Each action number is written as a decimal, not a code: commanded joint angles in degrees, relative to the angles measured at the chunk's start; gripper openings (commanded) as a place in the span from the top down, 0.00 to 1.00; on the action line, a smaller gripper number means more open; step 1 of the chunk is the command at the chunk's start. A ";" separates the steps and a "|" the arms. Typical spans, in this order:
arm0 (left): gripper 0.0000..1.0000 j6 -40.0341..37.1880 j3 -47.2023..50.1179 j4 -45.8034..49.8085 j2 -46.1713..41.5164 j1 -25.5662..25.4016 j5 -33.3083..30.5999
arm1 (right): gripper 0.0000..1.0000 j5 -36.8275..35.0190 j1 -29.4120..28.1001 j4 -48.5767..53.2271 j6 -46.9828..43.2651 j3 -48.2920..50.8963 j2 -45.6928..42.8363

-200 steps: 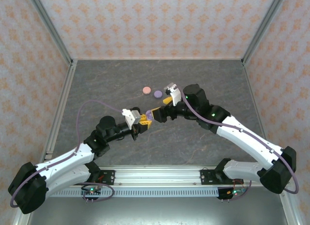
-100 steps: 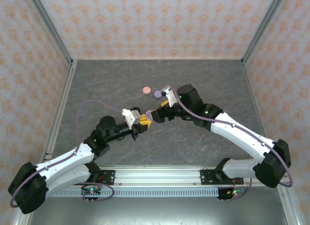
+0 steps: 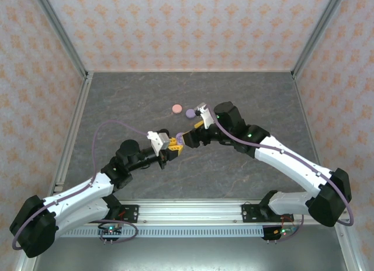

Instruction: Insert wireless bluetooth earbuds into charging case

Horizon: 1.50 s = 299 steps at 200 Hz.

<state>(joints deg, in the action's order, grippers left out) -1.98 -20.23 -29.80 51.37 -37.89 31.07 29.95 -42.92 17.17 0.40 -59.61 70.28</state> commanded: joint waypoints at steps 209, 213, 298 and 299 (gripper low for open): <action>1.00 -0.62 -1.21 -2.65 -2.68 -0.33 1.65 | 0.14 6.55 6.00 -3.57 3.45 2.98 -5.31; 1.00 -0.52 -1.28 -2.91 -2.68 -0.34 1.98 | 0.13 8.51 6.96 -4.77 4.55 3.65 -5.61; 1.00 -0.40 -3.58 -4.44 -1.83 -0.87 6.08 | 0.01 36.62 8.75 -21.87 16.48 8.74 -0.68; 1.00 -0.40 -3.58 -4.41 -1.77 -0.87 6.10 | 0.01 36.64 8.69 -21.89 16.43 8.64 -0.67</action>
<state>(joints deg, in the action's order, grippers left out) -1.80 -21.52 -31.38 49.60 -38.28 35.24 59.00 -32.75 2.04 14.59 -51.13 69.32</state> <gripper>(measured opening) 0.164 0.994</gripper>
